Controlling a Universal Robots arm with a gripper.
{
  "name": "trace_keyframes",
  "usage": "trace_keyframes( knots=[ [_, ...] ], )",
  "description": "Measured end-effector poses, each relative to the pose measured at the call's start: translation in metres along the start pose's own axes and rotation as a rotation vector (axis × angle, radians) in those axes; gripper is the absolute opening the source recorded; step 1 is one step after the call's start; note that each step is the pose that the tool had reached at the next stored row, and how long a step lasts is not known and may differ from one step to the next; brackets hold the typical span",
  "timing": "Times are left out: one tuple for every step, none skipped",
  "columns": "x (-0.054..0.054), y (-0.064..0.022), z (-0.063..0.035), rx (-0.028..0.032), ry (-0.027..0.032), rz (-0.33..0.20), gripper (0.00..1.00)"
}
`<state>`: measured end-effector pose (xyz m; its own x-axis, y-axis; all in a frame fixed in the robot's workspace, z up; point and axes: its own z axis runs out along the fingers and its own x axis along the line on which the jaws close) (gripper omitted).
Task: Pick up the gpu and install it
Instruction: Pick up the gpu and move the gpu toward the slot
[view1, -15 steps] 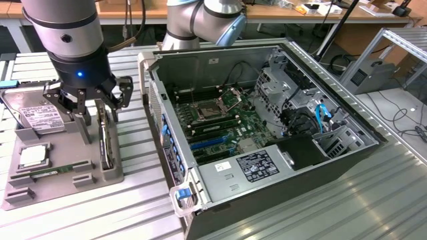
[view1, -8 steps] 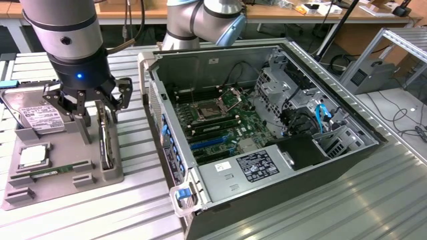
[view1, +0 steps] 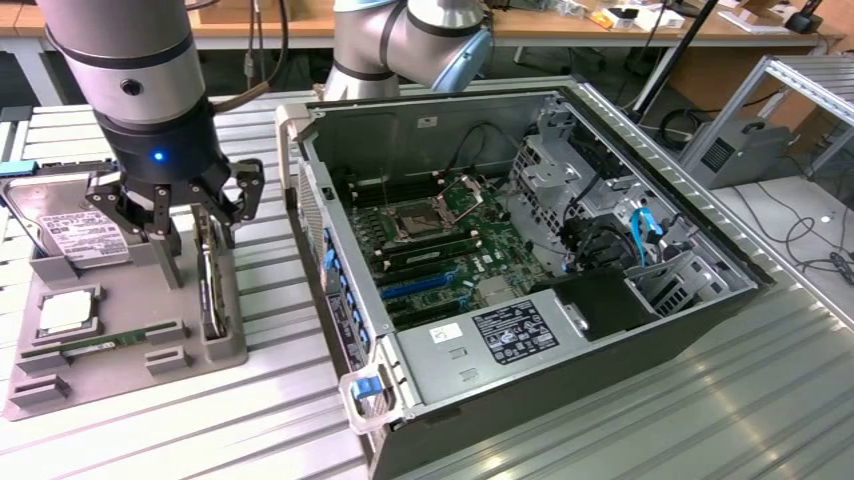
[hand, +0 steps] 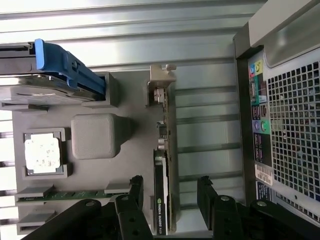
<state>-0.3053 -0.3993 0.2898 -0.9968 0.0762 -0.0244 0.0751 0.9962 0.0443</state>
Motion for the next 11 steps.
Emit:
trace_keyframes(
  knots=[
    [0.0001,0.0,0.0006,0.0,0.0,0.0,0.56],
    [0.0003,-0.0001,0.001,0.0,0.0,0.0,0.56],
    [0.0003,-0.0001,0.0013,0.0,0.0,0.0,0.56],
    [0.0004,-0.0001,0.0018,-0.0001,0.0,0.0,0.56],
    [0.0005,-0.0001,0.002,0.0,0.0,0.0,0.56],
    [0.0006,-0.0002,0.0024,0.0,0.0,0.0,0.56],
    [0.0007,-0.0002,0.0027,0.0,0.0,0.0,0.56],
    [0.0008,-0.0002,0.003,-0.0001,0.0,0.0,0.56],
    [0.0009,-0.0002,0.0033,0.0,0.0,0.0,0.56],
    [0.001,-0.0002,0.0036,0.0,0.0,0.0,0.56],
    [0.0011,-0.0003,0.0039,0.0,0.0,0.0,0.56]
  ],
)
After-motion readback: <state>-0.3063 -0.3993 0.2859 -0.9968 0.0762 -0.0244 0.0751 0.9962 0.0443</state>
